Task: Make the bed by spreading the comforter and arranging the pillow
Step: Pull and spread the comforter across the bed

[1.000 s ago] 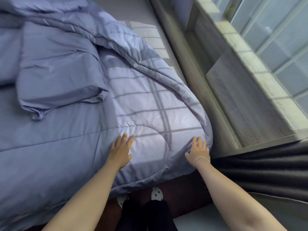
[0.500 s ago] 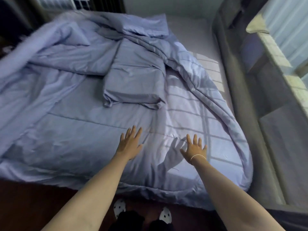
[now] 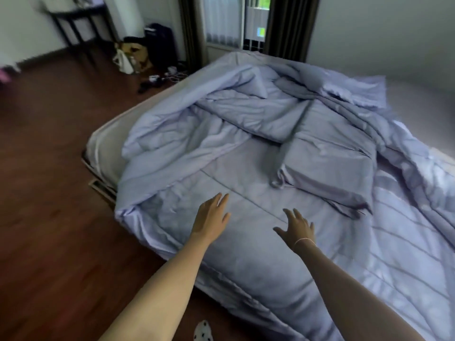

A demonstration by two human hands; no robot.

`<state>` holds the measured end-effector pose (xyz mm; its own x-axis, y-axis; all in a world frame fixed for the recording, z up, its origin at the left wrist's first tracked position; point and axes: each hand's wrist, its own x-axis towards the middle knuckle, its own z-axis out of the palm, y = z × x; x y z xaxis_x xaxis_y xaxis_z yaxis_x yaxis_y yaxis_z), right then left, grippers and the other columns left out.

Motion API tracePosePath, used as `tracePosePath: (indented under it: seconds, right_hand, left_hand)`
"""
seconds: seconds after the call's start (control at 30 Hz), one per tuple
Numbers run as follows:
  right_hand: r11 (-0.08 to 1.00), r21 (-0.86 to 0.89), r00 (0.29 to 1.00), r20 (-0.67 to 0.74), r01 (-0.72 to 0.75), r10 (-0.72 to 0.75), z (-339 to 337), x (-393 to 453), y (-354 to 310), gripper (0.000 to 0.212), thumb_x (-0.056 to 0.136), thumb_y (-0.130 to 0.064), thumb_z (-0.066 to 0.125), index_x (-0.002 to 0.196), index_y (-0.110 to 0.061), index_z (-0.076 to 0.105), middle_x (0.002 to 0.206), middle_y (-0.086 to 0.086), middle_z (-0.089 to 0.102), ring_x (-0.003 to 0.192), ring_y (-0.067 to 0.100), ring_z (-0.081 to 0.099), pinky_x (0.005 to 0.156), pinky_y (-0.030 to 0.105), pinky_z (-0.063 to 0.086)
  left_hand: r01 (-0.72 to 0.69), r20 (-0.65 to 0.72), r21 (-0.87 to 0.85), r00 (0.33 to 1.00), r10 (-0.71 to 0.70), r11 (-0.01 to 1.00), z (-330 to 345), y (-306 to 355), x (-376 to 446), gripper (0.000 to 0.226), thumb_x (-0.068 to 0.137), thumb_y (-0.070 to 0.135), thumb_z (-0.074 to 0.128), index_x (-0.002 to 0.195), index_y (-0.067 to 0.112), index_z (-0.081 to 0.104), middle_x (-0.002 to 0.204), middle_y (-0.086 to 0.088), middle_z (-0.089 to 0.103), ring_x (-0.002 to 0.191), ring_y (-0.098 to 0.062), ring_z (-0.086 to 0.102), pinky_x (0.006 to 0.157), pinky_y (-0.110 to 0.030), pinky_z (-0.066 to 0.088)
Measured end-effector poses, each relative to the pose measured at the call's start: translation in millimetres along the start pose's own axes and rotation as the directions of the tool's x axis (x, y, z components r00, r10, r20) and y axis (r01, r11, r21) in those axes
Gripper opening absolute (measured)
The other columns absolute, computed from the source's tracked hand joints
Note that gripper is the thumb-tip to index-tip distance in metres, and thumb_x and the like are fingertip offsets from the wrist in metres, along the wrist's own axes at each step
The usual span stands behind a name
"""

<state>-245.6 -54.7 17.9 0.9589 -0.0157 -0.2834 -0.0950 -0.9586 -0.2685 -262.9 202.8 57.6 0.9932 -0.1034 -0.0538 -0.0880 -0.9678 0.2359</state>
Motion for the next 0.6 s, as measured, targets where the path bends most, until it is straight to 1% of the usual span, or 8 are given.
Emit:
tracePosePath:
  seconds: [0.07, 0.13, 0.23, 0.33, 0.5, 0.6]
  right_hand:
    - [0.994, 0.079, 0.996, -0.05, 0.076, -0.072, -1, 18, -56, 0.068, 0.085, -0.051, 0.06, 0.143, -0.026, 0.034, 0.153, 0.006, 0.029, 0.132, 0.03, 0.04, 0.111, 0.046, 0.029]
    - [0.968, 0.203, 0.986, -0.108, 0.148, -0.128, -1, 30, -104, 0.064, 0.084, -0.045, 0.065, 0.139, -0.022, 0.041, 0.149, 0.008, 0.036, 0.13, 0.03, 0.043, 0.107, 0.042, 0.036]
    - [0.924, 0.314, 0.97, -0.174, 0.216, -0.168, 4, 43, -168, 0.059, 0.082, -0.039, 0.069, 0.134, -0.02, 0.048, 0.145, 0.009, 0.041, 0.13, 0.028, 0.042, 0.108, 0.042, 0.038]
    - [0.912, 0.326, 0.963, -0.187, 0.249, -0.196, 12, 51, -215, 0.059, 0.083, -0.039, 0.069, 0.134, -0.019, 0.049, 0.144, 0.01, 0.042, 0.131, 0.029, 0.042, 0.109, 0.042, 0.036]
    - [0.911, 0.314, 0.961, -0.155, 0.269, -0.23, 25, 80, -276, 0.061, 0.084, -0.04, 0.067, 0.137, -0.019, 0.045, 0.145, 0.011, 0.04, 0.132, 0.032, 0.038, 0.108, 0.042, 0.034]
    - [0.915, 0.319, 0.967, -0.143, 0.248, -0.212, 36, 106, -301, 0.062, 0.085, -0.044, 0.063, 0.138, -0.02, 0.043, 0.146, 0.012, 0.039, 0.133, 0.034, 0.036, 0.11, 0.044, 0.032]
  left_hand:
    - [0.018, -0.054, -0.025, 0.998, -0.019, 1.0, -19, -36, 3, 0.052, 0.098, 0.033, 0.04, 0.146, 0.015, 0.028, 0.151, -0.008, 0.032, 0.13, -0.026, 0.041, 0.105, -0.036, 0.035]
    - [0.024, -0.102, -0.044, 0.994, -0.029, 0.999, -38, -66, 2, 0.051, 0.098, 0.031, 0.04, 0.145, 0.016, 0.03, 0.149, -0.006, 0.034, 0.127, -0.026, 0.044, 0.102, -0.036, 0.038]
    - [0.015, -0.164, -0.039, 0.986, -0.021, 0.999, -61, -113, 1, 0.047, 0.097, 0.03, 0.043, 0.142, 0.016, 0.037, 0.144, -0.003, 0.04, 0.122, -0.025, 0.048, 0.097, -0.037, 0.043]
    - [0.036, -0.153, -0.042, 0.987, -0.043, 0.998, -74, -155, 3, 0.046, 0.096, 0.029, 0.045, 0.14, 0.016, 0.04, 0.143, -0.005, 0.041, 0.118, -0.027, 0.05, 0.095, -0.04, 0.044]
    - [0.079, -0.156, -0.098, 0.983, -0.094, 0.992, -80, -214, 24, 0.044, 0.094, 0.027, 0.051, 0.136, 0.015, 0.045, 0.139, -0.008, 0.045, 0.113, -0.032, 0.054, 0.087, -0.041, 0.048]
    - [0.067, -0.158, -0.12, 0.984, -0.085, 0.991, -80, -245, 47, 0.045, 0.095, 0.03, 0.049, 0.137, 0.016, 0.043, 0.14, -0.007, 0.044, 0.117, -0.03, 0.052, 0.09, -0.039, 0.048]
